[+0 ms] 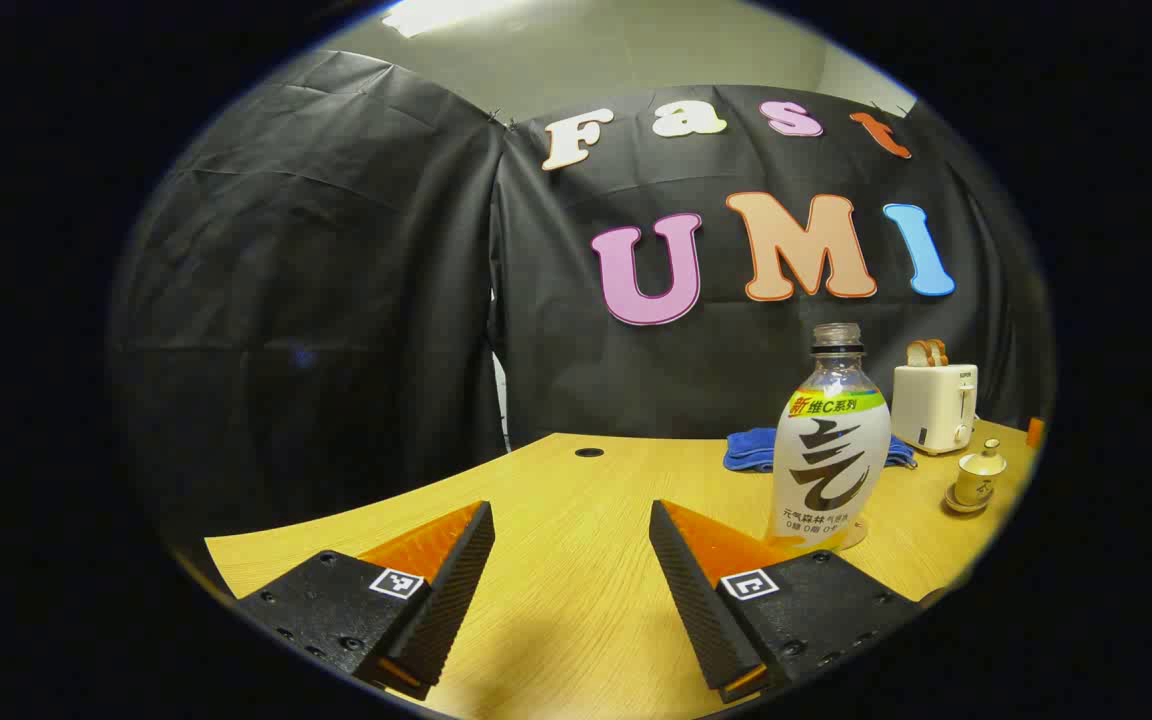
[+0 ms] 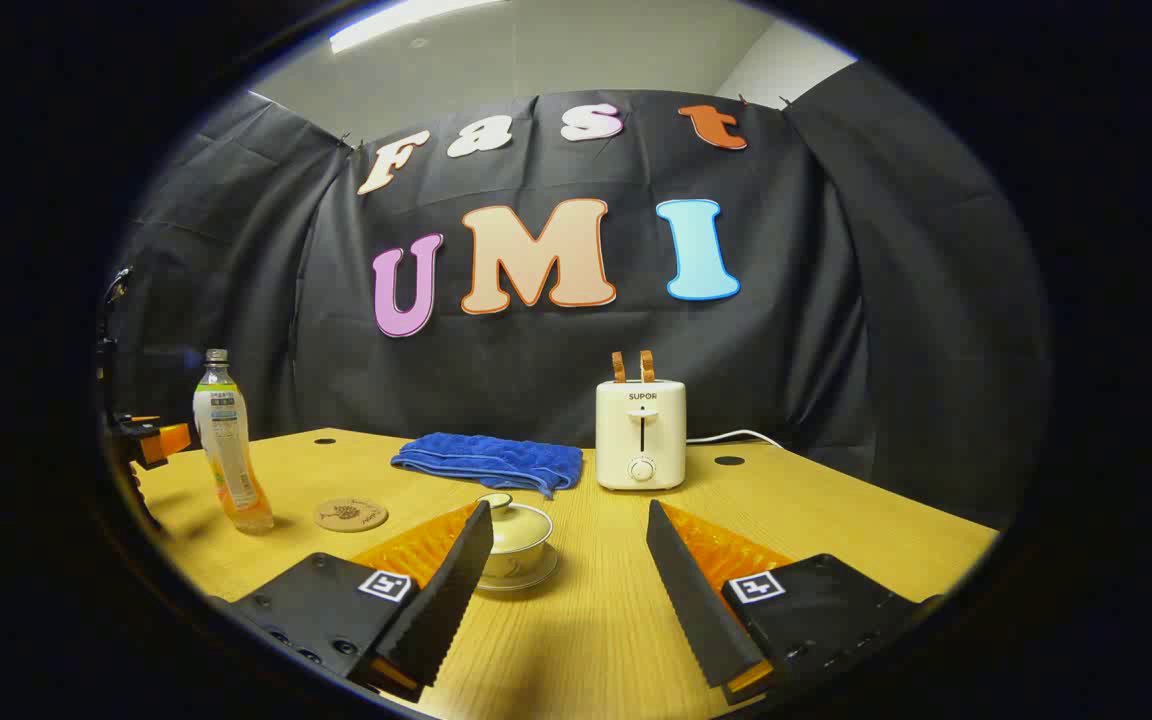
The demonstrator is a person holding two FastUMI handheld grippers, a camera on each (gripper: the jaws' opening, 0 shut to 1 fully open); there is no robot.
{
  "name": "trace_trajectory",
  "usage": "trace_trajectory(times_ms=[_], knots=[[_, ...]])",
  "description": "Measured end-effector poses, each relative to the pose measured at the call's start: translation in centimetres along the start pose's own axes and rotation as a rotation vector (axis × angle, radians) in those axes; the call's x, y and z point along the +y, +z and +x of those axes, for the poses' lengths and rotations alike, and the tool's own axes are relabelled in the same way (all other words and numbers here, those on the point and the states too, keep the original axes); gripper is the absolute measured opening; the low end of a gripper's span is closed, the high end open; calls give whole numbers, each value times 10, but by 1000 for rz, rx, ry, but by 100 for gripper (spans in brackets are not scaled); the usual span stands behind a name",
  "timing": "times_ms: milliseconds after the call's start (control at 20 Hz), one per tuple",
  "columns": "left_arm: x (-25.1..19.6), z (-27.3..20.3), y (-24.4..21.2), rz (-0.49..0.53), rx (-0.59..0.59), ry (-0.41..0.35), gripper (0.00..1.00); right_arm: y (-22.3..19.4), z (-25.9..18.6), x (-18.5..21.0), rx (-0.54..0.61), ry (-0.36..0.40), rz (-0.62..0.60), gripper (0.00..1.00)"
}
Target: Open the teacup lid with one hand, grasp the water bottle and pour water into the teacup with the other hand; after pouring, place the water bottle on the coaster and then close the teacup lid.
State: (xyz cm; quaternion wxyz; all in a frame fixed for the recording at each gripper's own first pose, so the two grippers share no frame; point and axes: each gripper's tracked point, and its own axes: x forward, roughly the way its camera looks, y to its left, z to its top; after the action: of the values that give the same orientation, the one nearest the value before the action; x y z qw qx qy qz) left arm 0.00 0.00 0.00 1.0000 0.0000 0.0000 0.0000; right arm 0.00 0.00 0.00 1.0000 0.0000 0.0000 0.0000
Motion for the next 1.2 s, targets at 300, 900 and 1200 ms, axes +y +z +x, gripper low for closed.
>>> trace_trajectory(times_ms=[300, 900, 1200], knots=[[0, 0, 0, 0, 0, -2, 92, 0, 0, 0, 0, 1, 0, 98], [-2, -1, 1, -3, 1, -20, 92, -1, 1, 1, -1, 4, 0, 98], [-3, -1, 2, -1, 1, -29, 92, -1, 1, 6, -1, 43, 1, 98]])
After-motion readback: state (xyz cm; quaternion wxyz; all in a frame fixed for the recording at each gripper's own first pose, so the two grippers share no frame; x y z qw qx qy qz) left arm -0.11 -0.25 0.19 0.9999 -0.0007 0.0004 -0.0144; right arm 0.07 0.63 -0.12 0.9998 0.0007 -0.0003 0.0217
